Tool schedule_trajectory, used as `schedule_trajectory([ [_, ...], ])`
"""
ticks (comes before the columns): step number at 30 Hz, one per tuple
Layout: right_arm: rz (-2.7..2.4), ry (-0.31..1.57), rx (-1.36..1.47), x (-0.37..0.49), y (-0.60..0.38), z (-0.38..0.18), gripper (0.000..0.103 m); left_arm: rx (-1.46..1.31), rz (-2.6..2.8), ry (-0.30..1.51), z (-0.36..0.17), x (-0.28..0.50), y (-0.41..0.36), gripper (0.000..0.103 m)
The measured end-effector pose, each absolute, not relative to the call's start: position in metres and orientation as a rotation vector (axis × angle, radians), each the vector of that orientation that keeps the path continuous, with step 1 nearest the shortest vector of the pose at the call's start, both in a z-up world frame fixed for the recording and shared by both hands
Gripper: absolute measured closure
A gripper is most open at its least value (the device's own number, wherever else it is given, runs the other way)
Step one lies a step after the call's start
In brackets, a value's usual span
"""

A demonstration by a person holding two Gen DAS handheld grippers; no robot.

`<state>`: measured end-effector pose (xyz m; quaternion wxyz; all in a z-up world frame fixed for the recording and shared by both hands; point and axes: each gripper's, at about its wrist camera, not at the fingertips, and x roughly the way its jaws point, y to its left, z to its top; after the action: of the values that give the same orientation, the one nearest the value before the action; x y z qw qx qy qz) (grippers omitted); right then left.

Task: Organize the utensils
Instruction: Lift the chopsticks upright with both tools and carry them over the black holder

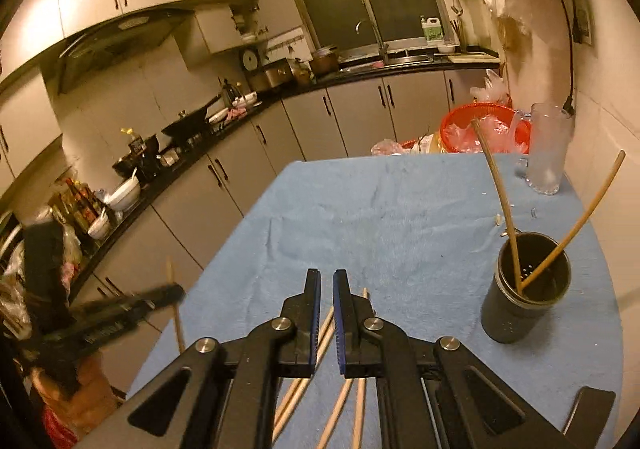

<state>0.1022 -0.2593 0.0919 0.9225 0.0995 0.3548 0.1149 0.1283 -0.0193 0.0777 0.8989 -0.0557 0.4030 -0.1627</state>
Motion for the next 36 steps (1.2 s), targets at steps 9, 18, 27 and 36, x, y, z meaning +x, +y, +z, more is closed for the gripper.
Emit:
schedule_trajectory([
  [9,0.246,1.023,0.238,0.189,-0.259,0.010,0.069,-0.132,-0.318,0.862,0.074,0.133,-0.019,0.097],
  [18,0.184,1.159,0.111,0.247,-0.237,-0.039,0.070,-0.143,-0.334,0.873,0.070,0.138,-0.018,0.097],
  [27,0.174,1.146,0.086,0.242,-0.233,-0.043,0.097,-0.141,-0.347,0.872,0.071,0.136,-0.017,0.097],
  [36,0.230,0.869,0.186,0.162,-0.253,0.043,0.097,-0.126,-0.372,0.832,0.087,0.122,-0.025,0.097],
])
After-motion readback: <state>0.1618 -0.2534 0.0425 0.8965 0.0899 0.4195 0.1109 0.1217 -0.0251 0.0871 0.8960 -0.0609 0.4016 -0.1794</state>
